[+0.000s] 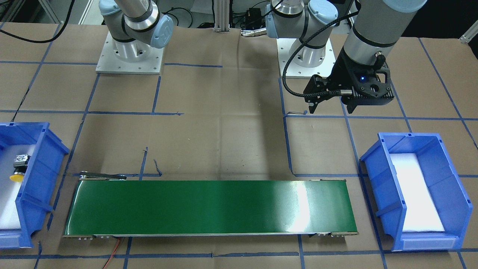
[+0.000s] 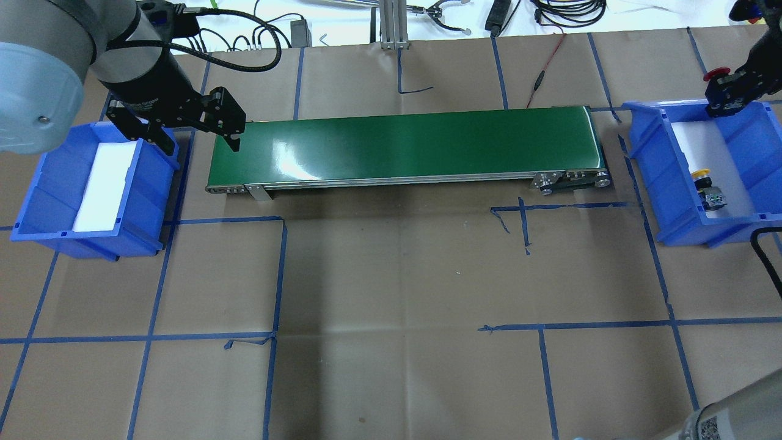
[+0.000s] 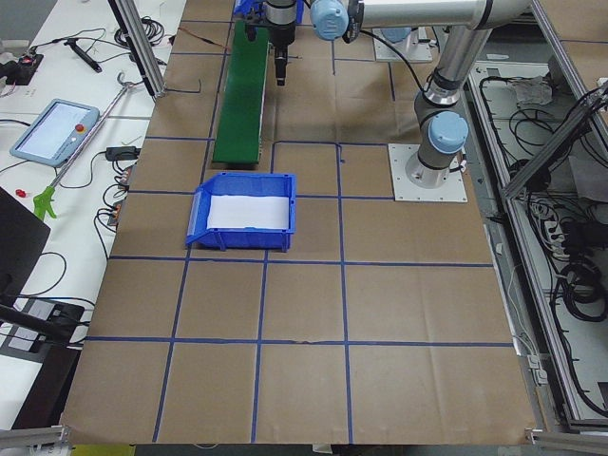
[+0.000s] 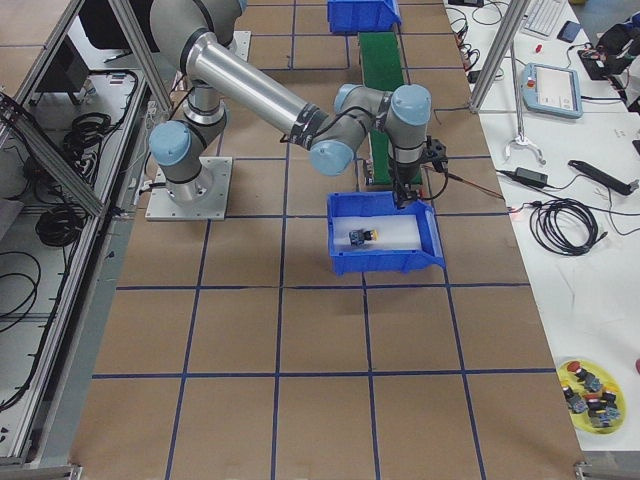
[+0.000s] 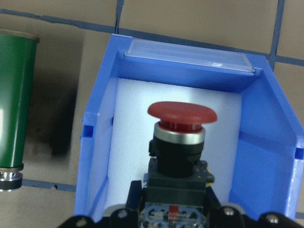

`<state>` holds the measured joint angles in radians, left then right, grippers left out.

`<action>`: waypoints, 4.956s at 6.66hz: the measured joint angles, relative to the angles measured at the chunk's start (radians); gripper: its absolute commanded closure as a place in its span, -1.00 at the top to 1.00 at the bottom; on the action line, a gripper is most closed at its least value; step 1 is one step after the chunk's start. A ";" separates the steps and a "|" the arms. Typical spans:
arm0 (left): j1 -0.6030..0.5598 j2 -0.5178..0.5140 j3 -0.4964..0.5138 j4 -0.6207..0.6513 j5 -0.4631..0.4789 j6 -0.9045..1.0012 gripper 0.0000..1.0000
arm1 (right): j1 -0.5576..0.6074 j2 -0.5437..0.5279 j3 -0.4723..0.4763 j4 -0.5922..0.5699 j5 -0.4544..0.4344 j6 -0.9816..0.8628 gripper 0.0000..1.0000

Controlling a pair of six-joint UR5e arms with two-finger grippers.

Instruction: Transport two buttons from left to right

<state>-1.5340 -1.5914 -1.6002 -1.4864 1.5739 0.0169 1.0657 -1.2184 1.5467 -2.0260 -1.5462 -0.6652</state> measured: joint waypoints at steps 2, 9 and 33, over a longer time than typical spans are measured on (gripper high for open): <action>0.000 0.000 0.000 0.000 0.000 0.000 1.00 | -0.022 0.072 0.012 -0.067 0.017 -0.056 -0.97; 0.000 -0.001 0.003 0.000 -0.001 0.001 1.00 | -0.024 0.165 0.043 -0.103 0.002 -0.082 -0.81; 0.000 -0.006 0.008 0.000 -0.001 0.000 1.00 | 0.559 -0.370 0.036 0.409 -0.001 0.732 1.00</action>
<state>-1.5340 -1.5973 -1.5923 -1.4864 1.5727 0.0169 1.6248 -1.5885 1.5824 -1.6167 -1.5469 0.0666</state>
